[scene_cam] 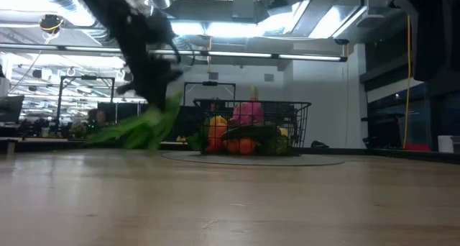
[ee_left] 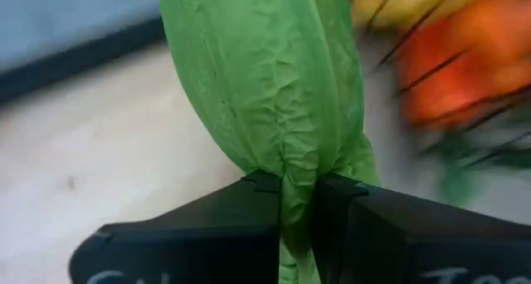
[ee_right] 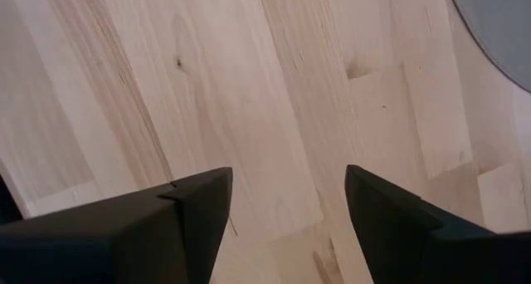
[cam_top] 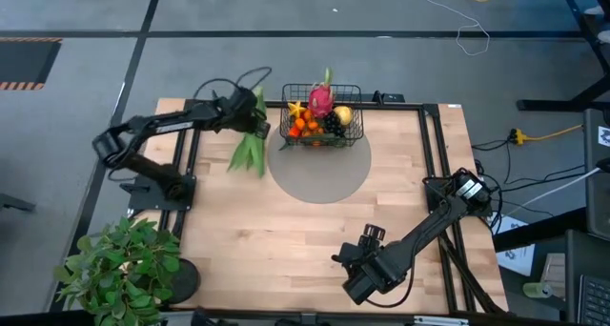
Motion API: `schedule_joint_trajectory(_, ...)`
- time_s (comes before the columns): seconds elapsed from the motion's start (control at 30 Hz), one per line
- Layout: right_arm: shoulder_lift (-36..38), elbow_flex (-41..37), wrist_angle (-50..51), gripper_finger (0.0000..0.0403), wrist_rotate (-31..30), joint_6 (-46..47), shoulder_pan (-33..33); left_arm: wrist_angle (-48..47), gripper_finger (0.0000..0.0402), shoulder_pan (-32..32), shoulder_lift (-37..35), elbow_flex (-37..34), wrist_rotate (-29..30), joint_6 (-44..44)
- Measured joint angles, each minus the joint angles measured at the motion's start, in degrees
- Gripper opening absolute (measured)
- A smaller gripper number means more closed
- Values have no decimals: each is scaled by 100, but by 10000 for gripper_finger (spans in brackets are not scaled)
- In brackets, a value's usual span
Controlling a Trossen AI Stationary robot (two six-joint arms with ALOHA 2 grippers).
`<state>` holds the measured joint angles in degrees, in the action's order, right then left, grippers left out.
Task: Build produce basket
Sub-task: Put the leaf lettuce into the black wire basket
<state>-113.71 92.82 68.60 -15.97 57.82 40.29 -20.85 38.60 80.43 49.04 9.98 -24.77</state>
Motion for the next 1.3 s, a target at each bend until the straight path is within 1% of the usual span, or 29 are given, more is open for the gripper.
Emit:
schedule_joint_trajectory(0.1, 0, 0, 2, 223, 0, 0, -2, -50, 12, -227, -505, 196, 12, 73)
schedule_joint_trajectory(0.23, 0, 0, 4, 223, 4, -2, -2, -42, 7, -709, -1042, 674, -43, 466)
schedule_joint_trajectory(0.37, 0, 0, 9, 223, 34, -4, -2, -81, 7, -1309, -1135, 1368, -106, 1085)
schedule_joint_trajectory(0.47, 0, 0, 20, 223, 166, -10, -4, -36, 7, -1631, -993, 2062, -126, 1701)
schedule_joint_trajectory(0.5, 0, 0, 20, 223, 229, -50, -4, -62, 7, -1702, -882, 2316, -112, 1906)
schedule_joint_trajectory(0.57, 0, 0, 20, 223, 292, -125, -4, -455, 7, -1785, -581, 2951, -103, 2259)
schedule_joint_trajectory(0.63, 0, -2, 21, 223, 336, -144, -4, -1260, 7, -1798, -174, 3765, -46, 2499)
schedule_joint_trajectory(0.77, 0, -2, 29, 223, 369, -144, -4, -3090, 6, -1696, 937, 5387, 437, 2859)
schedule_joint_trajectory(0.83, 0, -2, 28, 223, 368, -140, -4, -3754, 6, -1606, 1550, 6073, 466, 3124)
schedule_joint_trajectory(0.9, 0, -2, 28, 223, 369, -111, -4, -4153, 6, -1510, 2102, 6595, 464, 3530)
schedule_joint_trajectory(0.97, 0, -2, 28, 223, 374, -5, -4, -4442, 6, -1426, 2572, 6943, 457, 4017)
schedule_joint_trajectory(1.07, 0, -2, 28, 223, 564, 390, 25, -4496, 6, -1341, 3160, 7236, 461, 4580)
schedule_joint_trajectory(1.2, -1, -2, 28, 223, 1141, 1271, 172, -4543, 6, -1364, 3623, 7529, 545, 5250)
schedule_joint_trajectory(1.3, 0, -2, 34, 223, 1658, 2040, 342, -4795, 4, -1480, 3820, 7640, 992, 5806)
